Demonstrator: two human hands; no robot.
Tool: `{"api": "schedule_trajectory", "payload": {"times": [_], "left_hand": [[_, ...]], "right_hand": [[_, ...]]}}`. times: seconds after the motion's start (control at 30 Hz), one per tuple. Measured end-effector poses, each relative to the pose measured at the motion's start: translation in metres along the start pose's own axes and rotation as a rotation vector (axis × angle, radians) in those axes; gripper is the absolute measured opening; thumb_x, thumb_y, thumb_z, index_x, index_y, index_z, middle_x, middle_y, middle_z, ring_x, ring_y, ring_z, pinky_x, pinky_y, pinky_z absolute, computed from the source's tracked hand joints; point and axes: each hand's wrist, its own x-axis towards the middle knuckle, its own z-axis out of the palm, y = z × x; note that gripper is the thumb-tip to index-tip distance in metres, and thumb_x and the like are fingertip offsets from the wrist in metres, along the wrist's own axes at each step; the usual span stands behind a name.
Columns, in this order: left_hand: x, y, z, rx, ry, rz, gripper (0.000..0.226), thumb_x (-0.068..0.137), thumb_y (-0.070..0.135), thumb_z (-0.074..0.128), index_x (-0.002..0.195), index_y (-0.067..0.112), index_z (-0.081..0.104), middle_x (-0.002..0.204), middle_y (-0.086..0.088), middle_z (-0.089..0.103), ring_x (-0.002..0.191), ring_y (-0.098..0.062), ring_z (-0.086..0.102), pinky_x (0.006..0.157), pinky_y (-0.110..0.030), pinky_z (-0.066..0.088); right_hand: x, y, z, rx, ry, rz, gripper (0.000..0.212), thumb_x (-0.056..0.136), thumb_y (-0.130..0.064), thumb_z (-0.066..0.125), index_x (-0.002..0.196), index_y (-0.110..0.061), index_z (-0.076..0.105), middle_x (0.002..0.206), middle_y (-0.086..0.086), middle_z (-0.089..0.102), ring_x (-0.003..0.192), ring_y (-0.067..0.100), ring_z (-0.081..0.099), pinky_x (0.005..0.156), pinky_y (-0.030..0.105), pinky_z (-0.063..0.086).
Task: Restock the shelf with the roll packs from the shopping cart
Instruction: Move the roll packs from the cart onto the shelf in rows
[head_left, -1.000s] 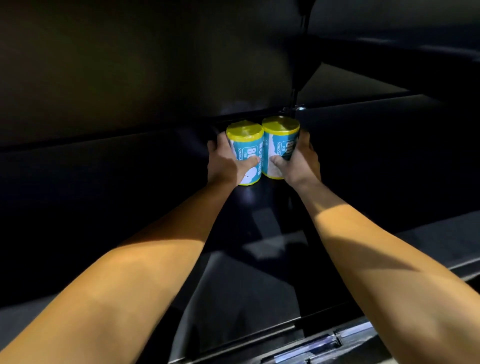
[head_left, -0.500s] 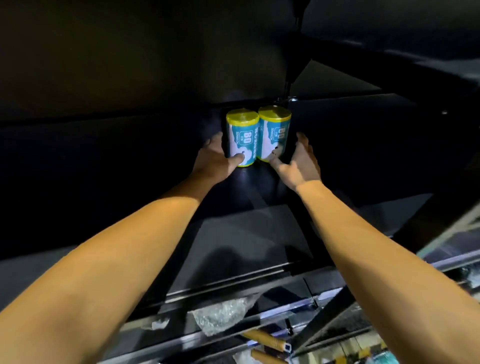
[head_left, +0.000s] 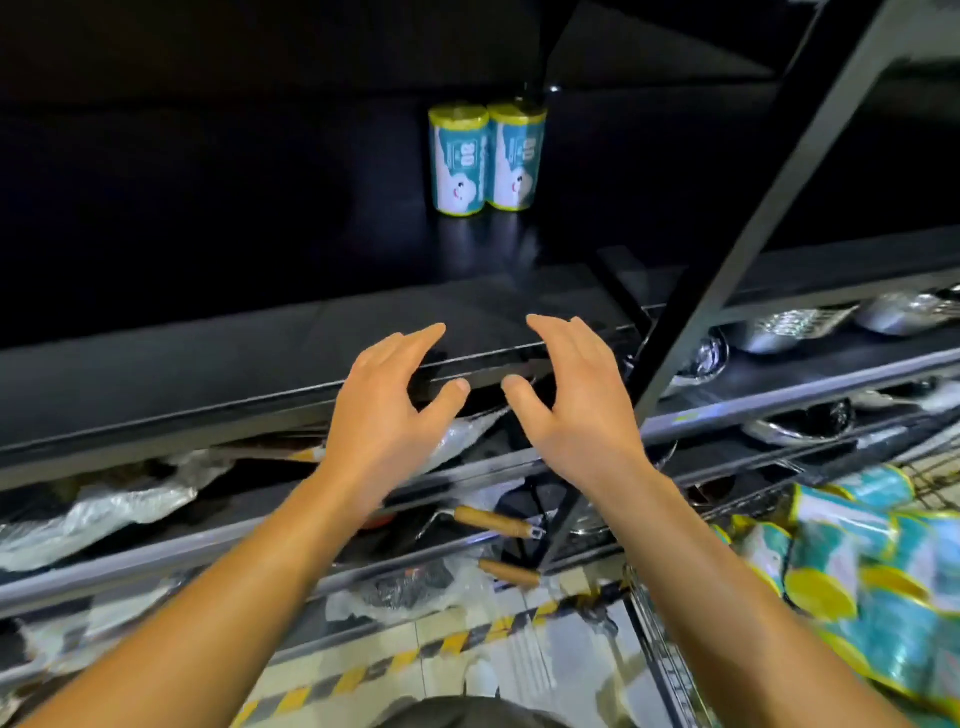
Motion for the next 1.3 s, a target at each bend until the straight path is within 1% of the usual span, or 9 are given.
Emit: {"api": "schedule_trajectory", "payload": {"times": [0.17, 0.27, 0.43, 0.57, 0.67, 0.83, 1.0, 1.13, 1.3], "left_hand": [[-0.081, 0.005, 0.018, 0.012, -0.061, 0.121, 0.062, 0.089, 0.050, 0.053, 0.144, 0.023, 0.050, 0.147, 0.002, 0.051, 0.142, -0.018, 0.037, 0.116, -0.030, 0.026], [-0.116, 0.001, 0.034, -0.029, -0.181, 0.140, 0.067, 0.088, 0.057, 0.046, 0.145, 0.023, 0.049, 0.148, 0.002, 0.049, 0.141, -0.018, 0.037, 0.112, -0.018, 0.019], [-0.169, 0.010, 0.066, -0.087, -0.296, 0.169, 0.065, 0.087, 0.057, 0.046, 0.143, 0.024, 0.052, 0.148, 0.005, 0.049, 0.138, -0.017, 0.039, 0.110, -0.014, 0.017], [-0.197, 0.028, 0.094, -0.095, -0.391, 0.174, 0.064, 0.087, 0.055, 0.048, 0.145, 0.027, 0.050, 0.151, 0.006, 0.046, 0.141, -0.015, 0.035, 0.113, -0.021, 0.019], [-0.210, 0.047, 0.122, -0.118, -0.461, 0.190, 0.063, 0.087, 0.046, 0.054, 0.147, 0.025, 0.048, 0.151, 0.005, 0.046, 0.141, -0.015, 0.034, 0.116, -0.026, 0.022], [-0.223, 0.083, 0.180, -0.112, -0.514, 0.234, 0.063, 0.086, 0.039, 0.060, 0.143, 0.015, 0.052, 0.145, -0.001, 0.052, 0.134, -0.020, 0.042, 0.105, -0.001, 0.010], [-0.229, 0.109, 0.252, -0.071, -0.568, 0.234, 0.068, 0.087, 0.048, 0.056, 0.148, 0.020, 0.046, 0.149, 0.004, 0.048, 0.137, -0.019, 0.042, 0.109, -0.023, 0.026], [-0.230, 0.124, 0.298, -0.036, -0.592, 0.102, 0.066, 0.090, 0.043, 0.064, 0.150, 0.024, 0.042, 0.154, 0.003, 0.042, 0.142, -0.015, 0.033, 0.114, -0.024, 0.019], [-0.217, 0.116, 0.343, 0.029, -0.598, 0.115, 0.070, 0.089, 0.043, 0.068, 0.147, 0.012, 0.045, 0.150, -0.010, 0.048, 0.139, -0.025, 0.043, 0.115, -0.036, 0.031]], "right_hand": [[-0.098, 0.006, 0.003, -0.046, 0.079, 0.021, 0.061, 0.094, -0.043, 0.052, 0.144, -0.009, 0.048, 0.145, 0.007, 0.052, 0.144, 0.028, 0.032, 0.121, 0.041, 0.024], [-0.147, 0.013, 0.002, -0.064, 0.079, 0.097, 0.059, 0.090, -0.037, 0.061, 0.141, -0.007, 0.051, 0.139, 0.006, 0.056, 0.136, 0.019, 0.035, 0.122, 0.041, 0.023], [-0.216, 0.041, -0.004, -0.096, 0.058, 0.217, 0.055, 0.085, -0.035, 0.064, 0.133, -0.008, 0.055, 0.123, 0.005, 0.062, 0.117, 0.025, 0.053, 0.107, 0.054, 0.041], [-0.268, 0.068, -0.018, -0.130, 0.051, 0.376, 0.065, 0.084, -0.045, 0.056, 0.136, -0.005, 0.054, 0.131, 0.012, 0.061, 0.123, 0.034, 0.052, 0.108, 0.053, 0.040], [-0.301, 0.095, -0.033, -0.141, 0.067, 0.519, 0.067, 0.086, -0.041, 0.063, 0.142, -0.006, 0.050, 0.137, 0.015, 0.056, 0.128, 0.036, 0.048, 0.108, 0.046, 0.038], [-0.354, 0.164, -0.058, -0.145, 0.081, 0.670, 0.068, 0.085, -0.028, 0.077, 0.142, -0.005, 0.049, 0.135, 0.019, 0.056, 0.125, 0.038, 0.050, 0.105, 0.043, 0.038], [-0.383, 0.246, -0.079, -0.117, -0.016, 0.743, 0.073, 0.086, -0.027, 0.076, 0.147, -0.005, 0.044, 0.145, 0.017, 0.051, 0.134, 0.038, 0.045, 0.110, 0.042, 0.036], [-0.386, 0.299, -0.090, -0.097, -0.153, 0.716, 0.077, 0.086, -0.025, 0.077, 0.152, -0.010, 0.039, 0.151, 0.016, 0.045, 0.138, 0.035, 0.042, 0.109, 0.042, 0.037], [-0.380, 0.351, -0.080, -0.083, -0.404, 0.581, 0.082, 0.082, -0.018, 0.081, 0.152, -0.011, 0.039, 0.152, 0.016, 0.044, 0.136, 0.039, 0.045, 0.109, 0.043, 0.037]]}}
